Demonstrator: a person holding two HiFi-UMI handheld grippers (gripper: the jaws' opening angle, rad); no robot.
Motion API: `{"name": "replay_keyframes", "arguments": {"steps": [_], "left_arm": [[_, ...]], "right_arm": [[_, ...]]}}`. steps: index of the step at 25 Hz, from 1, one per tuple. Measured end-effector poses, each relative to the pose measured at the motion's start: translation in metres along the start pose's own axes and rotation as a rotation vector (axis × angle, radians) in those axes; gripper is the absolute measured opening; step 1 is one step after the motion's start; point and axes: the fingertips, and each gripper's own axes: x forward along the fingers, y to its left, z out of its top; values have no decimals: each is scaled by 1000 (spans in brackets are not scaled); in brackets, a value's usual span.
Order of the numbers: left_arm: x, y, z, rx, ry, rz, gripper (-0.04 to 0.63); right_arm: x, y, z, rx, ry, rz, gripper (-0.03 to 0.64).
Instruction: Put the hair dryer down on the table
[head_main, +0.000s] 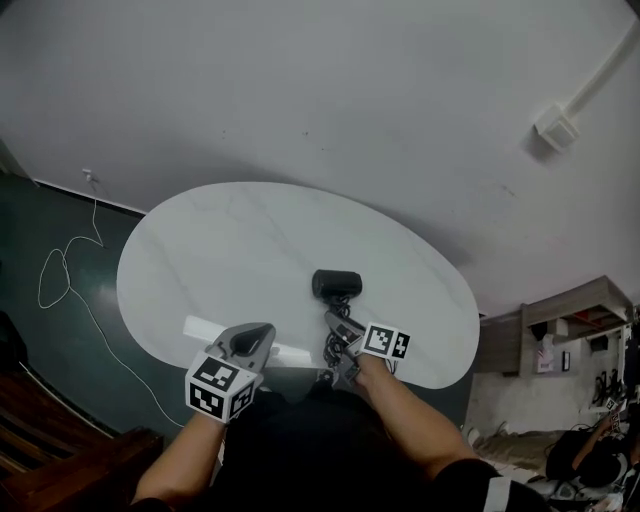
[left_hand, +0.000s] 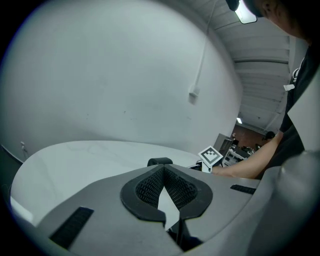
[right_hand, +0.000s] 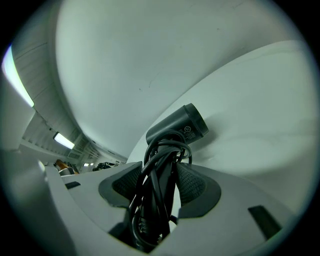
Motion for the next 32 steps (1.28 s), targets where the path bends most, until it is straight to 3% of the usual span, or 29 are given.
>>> {"name": "replay_keyframes", "arguments": {"steps": [9, 14, 24, 32], "left_arm": [[-7, 18, -4, -39, 24, 82, 11], [-8, 21, -3, -51, 24, 98, 11], [-5, 10, -11, -31, 52, 64, 11], [-5, 4, -11, -13, 55, 42, 11]], "right_arm": [[40, -16, 14, -69, 4, -60, 204], [51, -18, 7, -157, 77, -79, 204], [63, -17, -14, -287, 181, -112, 224], [53, -21, -17, -287, 177, -118, 242]]}}
